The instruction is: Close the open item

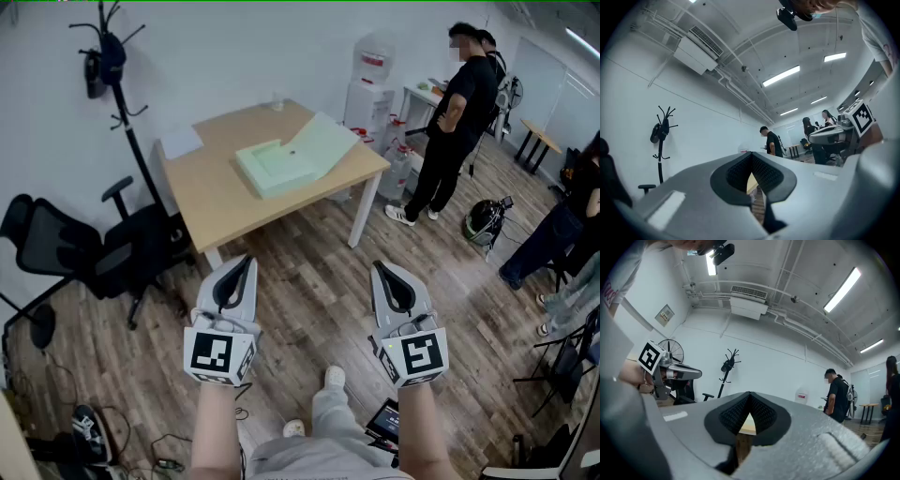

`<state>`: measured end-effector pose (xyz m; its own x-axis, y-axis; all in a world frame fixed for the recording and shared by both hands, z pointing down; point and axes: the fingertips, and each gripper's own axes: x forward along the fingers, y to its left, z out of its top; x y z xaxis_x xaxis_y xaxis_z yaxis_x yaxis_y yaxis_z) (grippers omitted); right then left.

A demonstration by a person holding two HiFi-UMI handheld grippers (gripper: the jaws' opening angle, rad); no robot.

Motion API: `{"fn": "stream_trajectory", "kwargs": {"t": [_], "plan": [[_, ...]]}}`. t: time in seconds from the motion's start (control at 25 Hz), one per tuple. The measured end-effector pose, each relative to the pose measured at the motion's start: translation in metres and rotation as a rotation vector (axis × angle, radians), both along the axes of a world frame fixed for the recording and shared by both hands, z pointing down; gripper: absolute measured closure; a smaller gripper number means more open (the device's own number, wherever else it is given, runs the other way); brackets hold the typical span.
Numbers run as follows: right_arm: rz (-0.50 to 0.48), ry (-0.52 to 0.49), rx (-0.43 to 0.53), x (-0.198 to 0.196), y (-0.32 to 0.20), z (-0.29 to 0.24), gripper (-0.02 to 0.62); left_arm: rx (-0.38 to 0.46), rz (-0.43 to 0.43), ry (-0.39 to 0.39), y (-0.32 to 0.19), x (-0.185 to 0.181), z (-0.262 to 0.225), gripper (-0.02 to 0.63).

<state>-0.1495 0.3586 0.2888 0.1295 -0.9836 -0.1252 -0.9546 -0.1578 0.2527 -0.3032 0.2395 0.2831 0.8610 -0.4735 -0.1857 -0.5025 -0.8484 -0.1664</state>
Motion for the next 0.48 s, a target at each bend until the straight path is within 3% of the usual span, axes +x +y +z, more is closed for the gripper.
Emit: {"fn": "stream_trajectory", "kwargs": {"t": [0.48], "plan": [[-0.007, -0.047, 0.038, 0.067, -0.048, -0.006, 0.595, 0.011, -0.031, -0.053, -0.050, 0.063, 0.001, 0.598]]}}
